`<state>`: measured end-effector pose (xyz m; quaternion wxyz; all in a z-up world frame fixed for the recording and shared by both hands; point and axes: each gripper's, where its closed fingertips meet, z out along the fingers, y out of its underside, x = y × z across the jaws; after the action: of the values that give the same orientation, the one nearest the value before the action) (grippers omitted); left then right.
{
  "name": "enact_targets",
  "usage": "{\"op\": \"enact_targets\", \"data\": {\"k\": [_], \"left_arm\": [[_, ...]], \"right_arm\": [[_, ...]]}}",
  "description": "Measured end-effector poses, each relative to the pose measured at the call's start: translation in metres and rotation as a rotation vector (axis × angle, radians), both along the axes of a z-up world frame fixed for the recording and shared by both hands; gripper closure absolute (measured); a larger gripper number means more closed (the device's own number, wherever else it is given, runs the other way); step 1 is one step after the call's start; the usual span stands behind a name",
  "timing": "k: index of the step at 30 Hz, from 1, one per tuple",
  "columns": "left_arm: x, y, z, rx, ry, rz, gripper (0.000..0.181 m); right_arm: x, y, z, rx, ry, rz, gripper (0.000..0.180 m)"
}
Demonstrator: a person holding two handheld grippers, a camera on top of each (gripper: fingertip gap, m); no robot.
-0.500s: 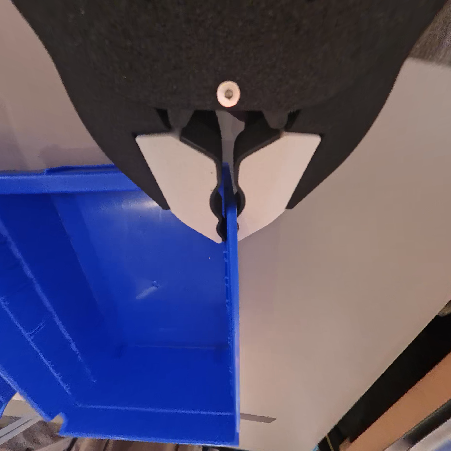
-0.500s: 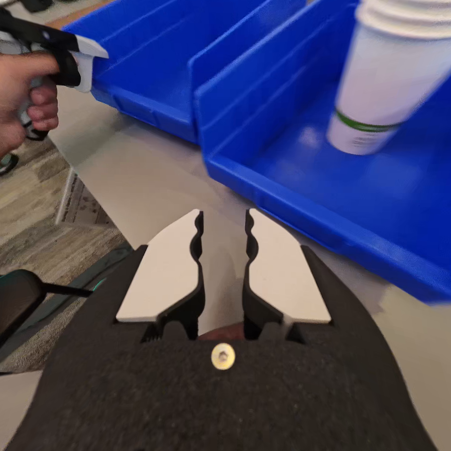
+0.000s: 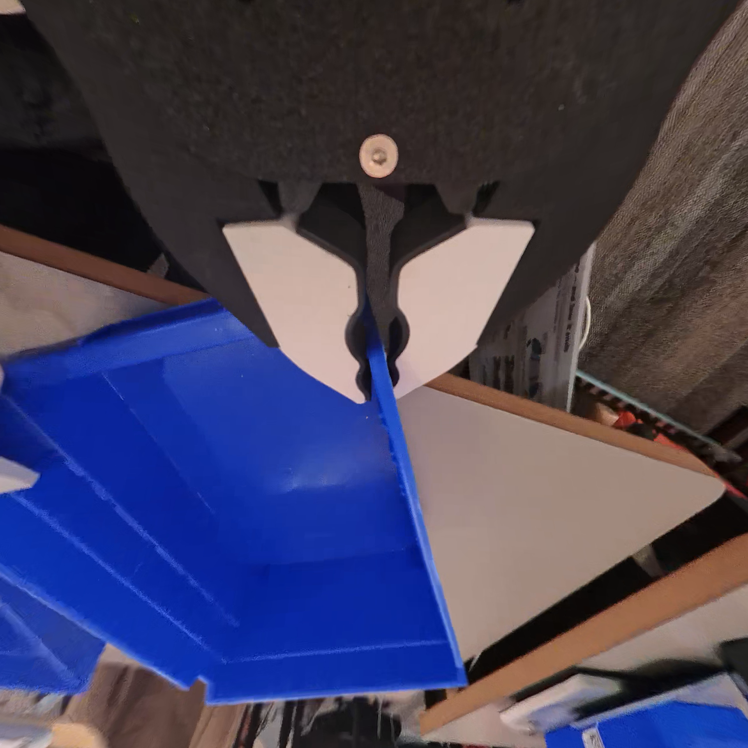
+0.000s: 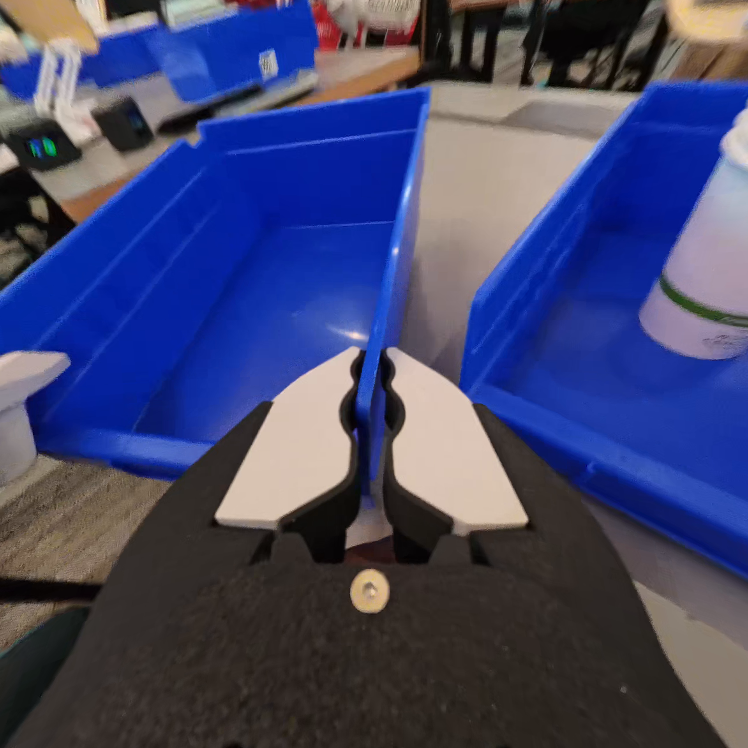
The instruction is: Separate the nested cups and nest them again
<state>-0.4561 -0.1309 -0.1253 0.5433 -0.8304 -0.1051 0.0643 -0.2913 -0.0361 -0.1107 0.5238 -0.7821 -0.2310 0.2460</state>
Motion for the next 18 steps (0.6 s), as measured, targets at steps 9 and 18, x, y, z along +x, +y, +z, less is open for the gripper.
{"op": "enact_targets", "data": {"k": [9,18], "left_arm": [[0.07,0.016,0.143,0.482,0.16,-0.056,0.177],[0.334,0.11,0.16,0.486,0.005,-0.6,0.176]], "right_arm": [[0.091,-0.009,0.157,0.466,0.176,-0.241,0.175],[0.369,-0.014,0.178,0.458,0.041,-0.77,0.175]]}}
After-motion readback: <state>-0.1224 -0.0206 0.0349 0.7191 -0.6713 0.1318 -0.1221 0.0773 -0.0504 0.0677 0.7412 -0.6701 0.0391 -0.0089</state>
